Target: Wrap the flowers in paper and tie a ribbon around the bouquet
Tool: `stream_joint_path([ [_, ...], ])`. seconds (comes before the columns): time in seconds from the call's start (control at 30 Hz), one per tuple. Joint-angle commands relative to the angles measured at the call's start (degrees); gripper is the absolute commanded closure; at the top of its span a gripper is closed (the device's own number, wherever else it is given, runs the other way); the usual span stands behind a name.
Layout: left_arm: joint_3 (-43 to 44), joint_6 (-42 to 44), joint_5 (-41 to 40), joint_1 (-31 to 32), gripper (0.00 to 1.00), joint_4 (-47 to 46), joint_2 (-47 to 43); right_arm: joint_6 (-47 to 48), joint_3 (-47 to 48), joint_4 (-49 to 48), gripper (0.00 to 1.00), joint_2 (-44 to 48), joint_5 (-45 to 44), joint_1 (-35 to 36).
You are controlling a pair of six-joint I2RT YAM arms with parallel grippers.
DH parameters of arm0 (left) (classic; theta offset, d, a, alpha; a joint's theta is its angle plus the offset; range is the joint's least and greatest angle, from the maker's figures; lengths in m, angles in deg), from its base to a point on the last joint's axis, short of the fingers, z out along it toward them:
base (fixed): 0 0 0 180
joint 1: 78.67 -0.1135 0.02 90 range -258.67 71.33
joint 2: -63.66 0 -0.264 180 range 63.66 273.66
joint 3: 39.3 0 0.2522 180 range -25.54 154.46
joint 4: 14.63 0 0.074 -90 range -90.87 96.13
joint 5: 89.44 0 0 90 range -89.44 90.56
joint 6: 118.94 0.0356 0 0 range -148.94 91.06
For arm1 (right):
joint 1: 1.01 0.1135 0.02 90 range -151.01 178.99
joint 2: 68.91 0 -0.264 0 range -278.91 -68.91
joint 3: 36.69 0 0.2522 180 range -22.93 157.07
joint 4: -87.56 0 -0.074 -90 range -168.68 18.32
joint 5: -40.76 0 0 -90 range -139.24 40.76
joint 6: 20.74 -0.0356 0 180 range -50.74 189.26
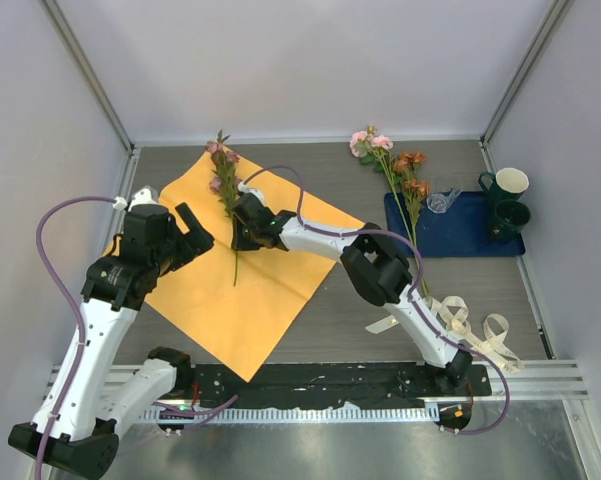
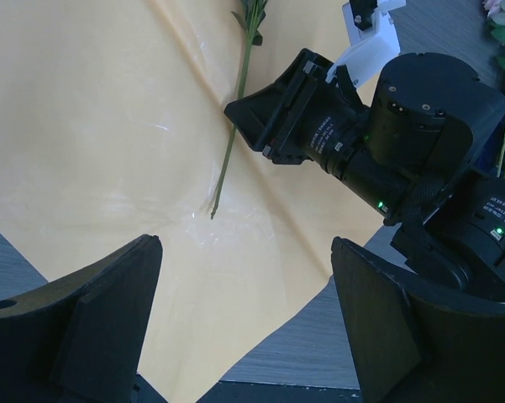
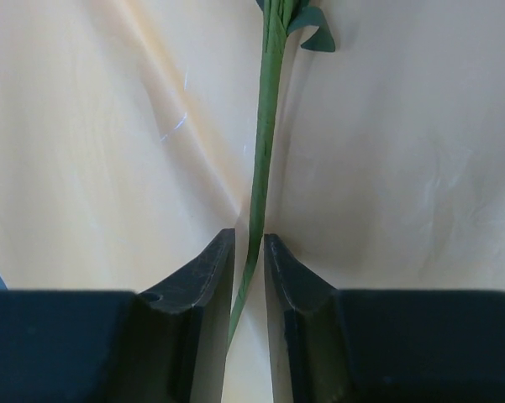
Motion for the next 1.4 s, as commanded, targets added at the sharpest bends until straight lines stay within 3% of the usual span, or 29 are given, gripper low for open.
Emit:
stream_joint_path([
  [0.0,-0.3,0.4,0.7,-0.2,0.13,-1.9,-0.2,2.7,3.6,0.1,0.74,-1.2,-0.4,0.3],
  [0.23,-0.4,0.4,1.0,-0.2,0.13,-1.9,-0.3,6.3,7.1,0.1,0.75,-4.0,0.7,0.3],
  [0.4,-1.1,0.2,1.3,-0.2,0.13,-2.3,-0.2,7.5,7.1,0.1,0.86,-4.0,0.5,0.3],
  [0.57,-1.3,-0.4,2.2,-0.2,0.13,-2.9,0.0,8.0,6.1,0.1,0.88,-2.7,-0.2,0.3],
  [0.73,-1.4,-0.6,2.4,-0.2,0.13,-2.9,-0.2,5.8,5.0,-0.3,0.8,-1.8,-1.3,0.3],
  [0.93,-1.3,-0.2,2.4,-0.2,0.12,-2.4,-0.9,6.2,5.0,1.5,0.56,1.8,-0.7,0.1],
  [1.07,-1.1,1.8,5.0,-0.2,0.08,-3.3,-2.0,11.4,-0.6,8.3,0.4,13.2,-3.1,-1.1],
  [1.13,-2.1,2.7,10.0,-0.2,0.05,-6.6,-3.1,14.5,-9.8,9.2,0.38,23.6,-4.9,-2.6],
  [1.23,-4.4,3.0,18.7,-0.2,0.04,-11.3,-2.1,19.1,-25.3,10.0,0.37,38.3,-5.2,-10.3],
  [1.37,-8.9,-1.7,30.4,-0.1,0.0,-18.9,1.5,24.4,-42.4,11.2,0.4,52.4,-9.2,-27.6],
])
